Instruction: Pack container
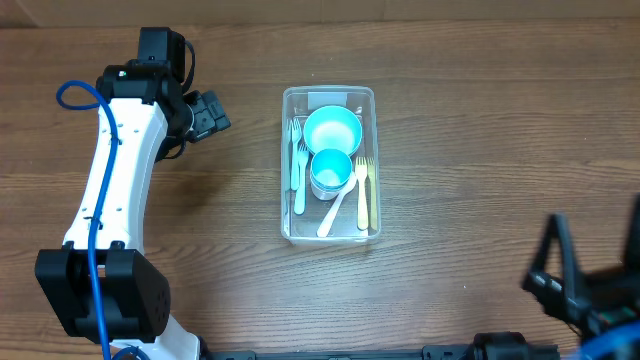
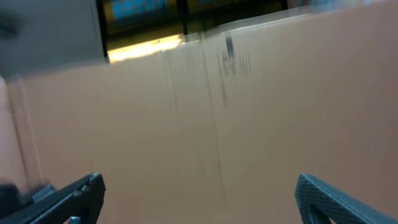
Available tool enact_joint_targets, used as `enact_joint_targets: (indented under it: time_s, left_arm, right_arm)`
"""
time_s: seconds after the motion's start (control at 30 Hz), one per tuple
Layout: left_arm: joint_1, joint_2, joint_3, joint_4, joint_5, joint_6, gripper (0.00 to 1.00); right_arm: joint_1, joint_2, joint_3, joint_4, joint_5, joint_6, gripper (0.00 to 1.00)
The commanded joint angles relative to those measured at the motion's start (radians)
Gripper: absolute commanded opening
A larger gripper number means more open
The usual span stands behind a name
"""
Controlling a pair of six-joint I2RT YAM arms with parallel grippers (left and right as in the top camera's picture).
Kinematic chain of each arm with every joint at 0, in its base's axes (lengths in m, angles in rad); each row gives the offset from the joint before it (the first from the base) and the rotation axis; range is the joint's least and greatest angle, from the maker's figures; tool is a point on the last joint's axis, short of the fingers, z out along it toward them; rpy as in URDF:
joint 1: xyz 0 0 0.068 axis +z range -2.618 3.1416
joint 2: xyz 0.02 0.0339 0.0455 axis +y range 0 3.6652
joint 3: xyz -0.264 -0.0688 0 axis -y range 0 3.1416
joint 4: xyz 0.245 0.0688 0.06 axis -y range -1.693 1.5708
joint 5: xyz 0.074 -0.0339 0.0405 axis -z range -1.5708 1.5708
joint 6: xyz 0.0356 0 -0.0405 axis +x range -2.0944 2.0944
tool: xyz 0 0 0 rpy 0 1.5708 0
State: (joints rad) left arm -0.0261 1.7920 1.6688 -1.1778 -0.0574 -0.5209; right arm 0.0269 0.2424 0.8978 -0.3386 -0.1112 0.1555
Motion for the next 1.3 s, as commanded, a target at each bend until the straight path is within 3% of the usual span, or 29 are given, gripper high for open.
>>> enact_joint_targets:
  time_s: [0.0,0.2,0.37,0.77,1.27]
  left_arm:
    - [0.000,-0.005,0.006,0.003,-0.005,0.011,1.00]
    - [0.000,-0.005,0.006,0.003,-0.005,0.011,1.00]
    - [0.000,-0.005,0.006,0.003,-0.005,0.011,1.00]
    - [0.000,-0.005,0.006,0.003,-0.005,0.011,1.00]
    - [0.000,-0.005,0.006,0.003,-0.005,0.011,1.00]
  right_arm:
    - [0.006,-0.101,-0.248,0.122,0.005,-0.005,1.00]
    - [0.006,-0.240,-0.620,0.357,0.006,-0.006,1.00]
    - [0.006,-0.240,-0.775,0.491,0.010,-0.004,1.00]
    - [0.006,-0.240,-0.891,0.490,0.095,-0.005,1.00]
    - [0.006,-0.240,-0.890,0.328,0.110,-0.005,1.00]
